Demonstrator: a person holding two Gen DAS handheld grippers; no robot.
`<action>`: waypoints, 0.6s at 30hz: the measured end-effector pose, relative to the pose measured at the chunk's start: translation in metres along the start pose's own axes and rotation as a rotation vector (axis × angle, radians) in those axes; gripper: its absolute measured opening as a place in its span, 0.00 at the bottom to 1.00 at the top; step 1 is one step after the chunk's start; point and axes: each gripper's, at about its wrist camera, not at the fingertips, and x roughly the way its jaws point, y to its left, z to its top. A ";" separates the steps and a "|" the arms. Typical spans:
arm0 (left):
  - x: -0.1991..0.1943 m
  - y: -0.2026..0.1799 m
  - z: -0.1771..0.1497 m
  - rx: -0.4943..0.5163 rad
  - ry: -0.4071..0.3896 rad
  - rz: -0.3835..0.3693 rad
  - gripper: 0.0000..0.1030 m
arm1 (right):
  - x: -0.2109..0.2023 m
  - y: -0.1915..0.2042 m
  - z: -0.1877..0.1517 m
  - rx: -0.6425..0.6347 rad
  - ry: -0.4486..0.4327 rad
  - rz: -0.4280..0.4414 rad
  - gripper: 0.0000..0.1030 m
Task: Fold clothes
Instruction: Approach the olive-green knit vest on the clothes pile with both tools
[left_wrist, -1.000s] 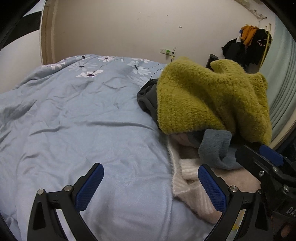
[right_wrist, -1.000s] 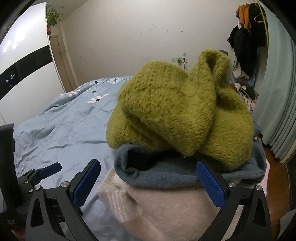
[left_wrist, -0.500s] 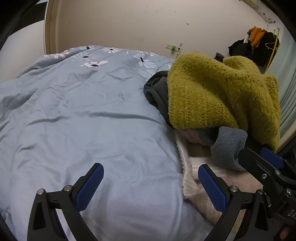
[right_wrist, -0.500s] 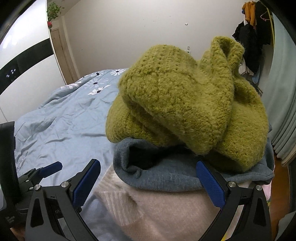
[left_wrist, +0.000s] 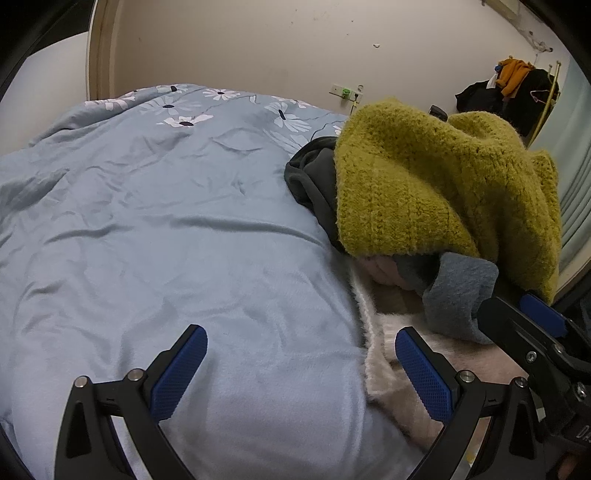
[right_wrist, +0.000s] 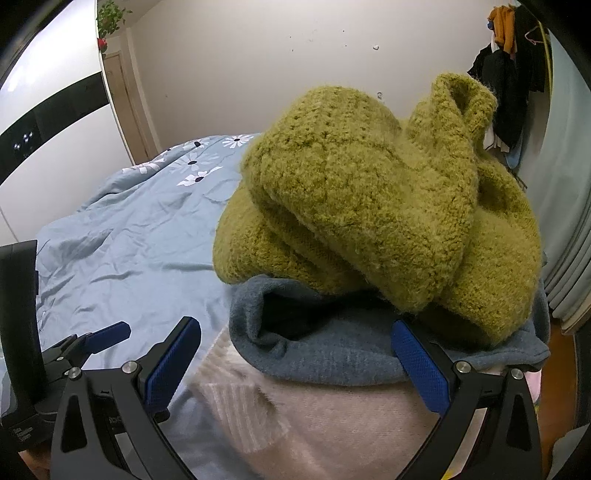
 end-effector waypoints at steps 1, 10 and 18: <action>0.000 0.000 0.000 -0.001 -0.002 -0.002 1.00 | 0.003 -0.002 0.000 0.002 0.000 0.002 1.00; -0.004 -0.001 0.001 0.004 -0.022 -0.020 1.00 | 0.000 -0.002 0.000 0.012 0.000 0.011 1.00; -0.005 0.001 -0.002 0.000 -0.011 -0.044 1.00 | 0.002 0.002 -0.001 -0.001 -0.033 -0.014 1.00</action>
